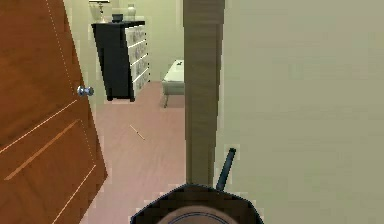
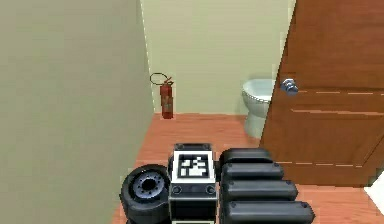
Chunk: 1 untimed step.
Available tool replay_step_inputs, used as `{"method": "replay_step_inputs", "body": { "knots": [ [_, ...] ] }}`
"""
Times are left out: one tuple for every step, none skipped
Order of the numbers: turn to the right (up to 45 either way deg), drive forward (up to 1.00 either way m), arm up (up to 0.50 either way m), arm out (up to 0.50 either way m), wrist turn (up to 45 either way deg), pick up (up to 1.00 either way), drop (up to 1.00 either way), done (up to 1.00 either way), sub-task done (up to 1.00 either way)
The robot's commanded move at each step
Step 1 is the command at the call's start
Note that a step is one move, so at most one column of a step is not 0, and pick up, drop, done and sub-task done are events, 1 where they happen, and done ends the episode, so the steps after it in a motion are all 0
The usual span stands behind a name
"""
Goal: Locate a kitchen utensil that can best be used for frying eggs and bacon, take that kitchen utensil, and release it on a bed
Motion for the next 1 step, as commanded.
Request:
{"method": "replay_step_inputs", "body": {
  "knots": [
    [45.0,0.0,0.0,0.0,0.0,0.0,0.0,0.0,0.0]
  ]
}}
